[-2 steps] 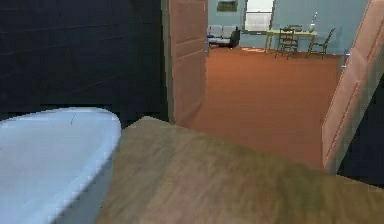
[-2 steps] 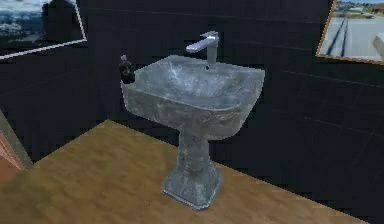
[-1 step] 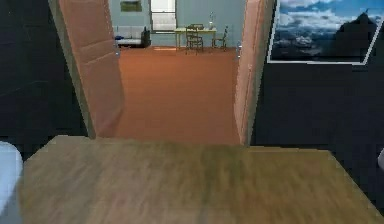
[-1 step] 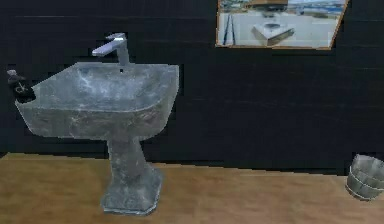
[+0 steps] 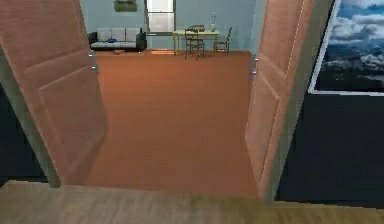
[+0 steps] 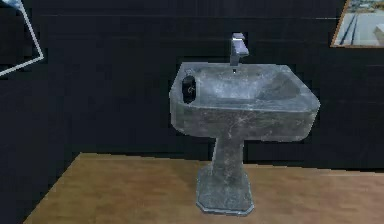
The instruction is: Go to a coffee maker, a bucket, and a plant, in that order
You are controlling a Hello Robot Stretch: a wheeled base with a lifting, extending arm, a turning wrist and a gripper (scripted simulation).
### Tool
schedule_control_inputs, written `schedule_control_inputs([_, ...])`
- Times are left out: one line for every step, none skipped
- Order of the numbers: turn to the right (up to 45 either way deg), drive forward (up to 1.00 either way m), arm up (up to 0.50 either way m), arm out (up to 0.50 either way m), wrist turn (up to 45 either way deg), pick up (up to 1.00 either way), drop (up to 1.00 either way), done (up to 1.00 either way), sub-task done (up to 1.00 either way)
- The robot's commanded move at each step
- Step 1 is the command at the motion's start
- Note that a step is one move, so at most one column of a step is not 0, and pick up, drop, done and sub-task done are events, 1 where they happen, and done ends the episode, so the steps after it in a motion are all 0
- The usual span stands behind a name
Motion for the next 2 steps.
schedule_control_inputs([-3.0, 0.00, 0.00, 0.00, 0.0, 0.00, 0.00, 0.00, 0.00])
schedule_control_inputs([-3.0, 0.00, 0.00, 0.00, 0.0, 0.00, 0.00, 0.00, 0.00])
